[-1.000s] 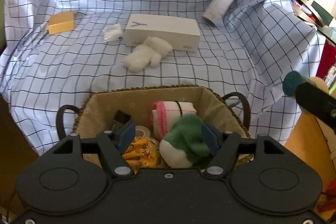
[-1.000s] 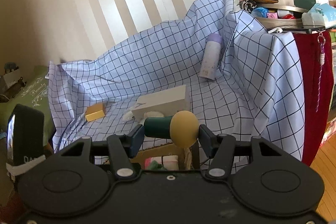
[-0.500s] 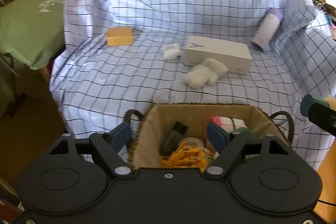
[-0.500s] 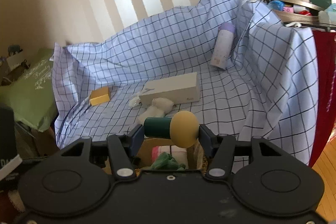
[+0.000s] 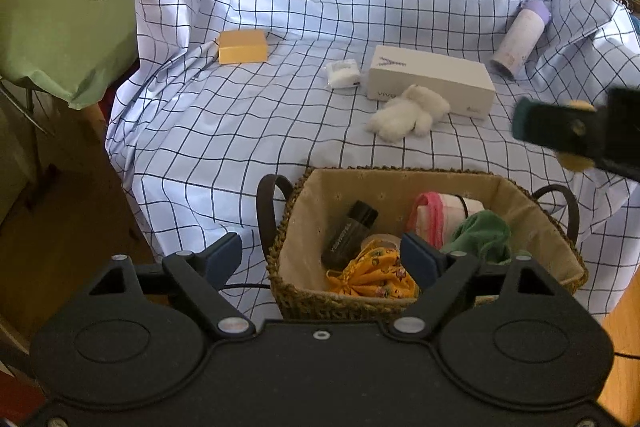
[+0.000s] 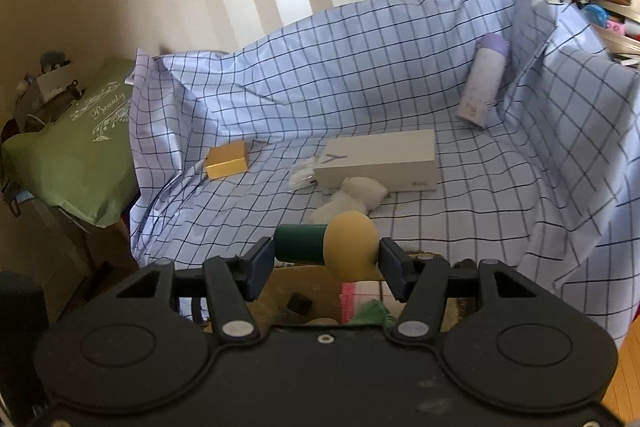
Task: Organize soft objects
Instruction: 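Open the right tool to drop the green-and-beige peg into the basket, then move both tools from the basket toward the white plush bear and packet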
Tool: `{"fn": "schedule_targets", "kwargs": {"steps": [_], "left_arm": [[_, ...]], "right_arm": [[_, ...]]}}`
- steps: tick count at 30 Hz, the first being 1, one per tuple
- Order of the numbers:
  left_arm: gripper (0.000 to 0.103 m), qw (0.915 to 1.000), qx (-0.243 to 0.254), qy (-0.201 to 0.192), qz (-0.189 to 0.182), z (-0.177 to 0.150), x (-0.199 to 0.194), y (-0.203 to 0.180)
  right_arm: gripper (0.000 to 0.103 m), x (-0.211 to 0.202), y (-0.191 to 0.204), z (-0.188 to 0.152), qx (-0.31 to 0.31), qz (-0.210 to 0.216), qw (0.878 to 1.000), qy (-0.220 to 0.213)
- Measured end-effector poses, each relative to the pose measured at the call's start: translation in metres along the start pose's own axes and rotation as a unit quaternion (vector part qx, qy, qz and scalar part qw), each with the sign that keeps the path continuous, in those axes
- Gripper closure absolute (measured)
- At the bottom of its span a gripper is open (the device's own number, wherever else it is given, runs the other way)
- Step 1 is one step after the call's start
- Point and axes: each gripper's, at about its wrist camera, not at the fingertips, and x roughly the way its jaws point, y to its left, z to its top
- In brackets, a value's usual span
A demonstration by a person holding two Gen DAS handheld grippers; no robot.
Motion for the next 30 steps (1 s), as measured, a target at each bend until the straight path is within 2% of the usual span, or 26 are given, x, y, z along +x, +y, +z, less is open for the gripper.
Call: {"fn": "schedule_targets", "kwargs": {"steps": [5, 13, 30], "left_arm": [[0.020, 1.0000, 0.006, 0.006, -0.004, -0.003, 0.001, -0.001], [0.020, 0.9999, 0.011, 0.011, -0.006, -0.005, 0.002, -0.002], [0.020, 0.9998, 0.011, 0.014, -0.006, -0.005, 0.002, -0.003]], "right_arm": [[0.046, 0.010, 0.007, 0.001, -0.005, 0.017, 1.000, 0.016], [0.045, 0.009, 0.008, 0.000, -0.006, 0.023, 1.000, 0.016], [0.038, -0.004, -0.014, -0.012, -0.007, -0.033, 0.999, 0.018]]}}
